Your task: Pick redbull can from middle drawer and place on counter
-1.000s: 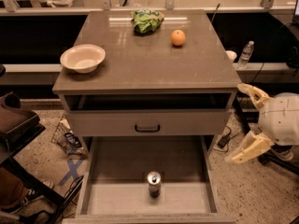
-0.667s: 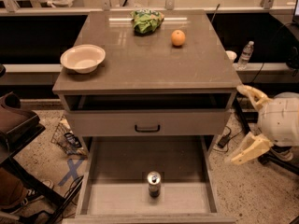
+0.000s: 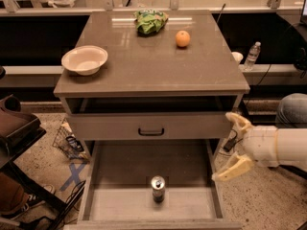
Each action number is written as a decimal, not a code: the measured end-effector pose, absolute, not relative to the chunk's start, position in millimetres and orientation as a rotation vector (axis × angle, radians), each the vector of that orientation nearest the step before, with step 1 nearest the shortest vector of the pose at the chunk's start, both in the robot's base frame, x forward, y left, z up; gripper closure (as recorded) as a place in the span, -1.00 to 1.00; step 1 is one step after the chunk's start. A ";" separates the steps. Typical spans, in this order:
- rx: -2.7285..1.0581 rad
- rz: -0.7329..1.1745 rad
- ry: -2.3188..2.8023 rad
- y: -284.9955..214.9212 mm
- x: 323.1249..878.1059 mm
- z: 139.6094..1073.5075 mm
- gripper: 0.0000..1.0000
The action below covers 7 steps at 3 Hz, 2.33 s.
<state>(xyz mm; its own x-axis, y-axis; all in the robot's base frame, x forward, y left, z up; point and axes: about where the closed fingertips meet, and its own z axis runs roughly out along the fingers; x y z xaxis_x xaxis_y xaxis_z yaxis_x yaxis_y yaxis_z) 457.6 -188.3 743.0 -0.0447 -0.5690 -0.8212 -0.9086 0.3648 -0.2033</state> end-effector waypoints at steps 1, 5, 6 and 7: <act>-1.223 0.632 1.646 -168.1 463.6 660.8 -1.00; -1.176 0.815 1.604 -117.3 492.0 517.9 -1.00; -1.206 0.832 1.567 -99.6 497.6 477.9 -1.00; -1.224 0.855 1.525 -82.2 492.4 458.4 -1.00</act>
Offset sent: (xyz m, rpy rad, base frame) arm 0.0085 0.0370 -0.1615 0.2901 0.0067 0.0740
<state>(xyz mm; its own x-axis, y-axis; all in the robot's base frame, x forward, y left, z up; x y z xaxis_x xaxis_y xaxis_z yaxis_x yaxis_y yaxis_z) 492.4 -82.2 458.4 -0.0290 -0.2902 -0.9565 -0.9674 0.2491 -0.0462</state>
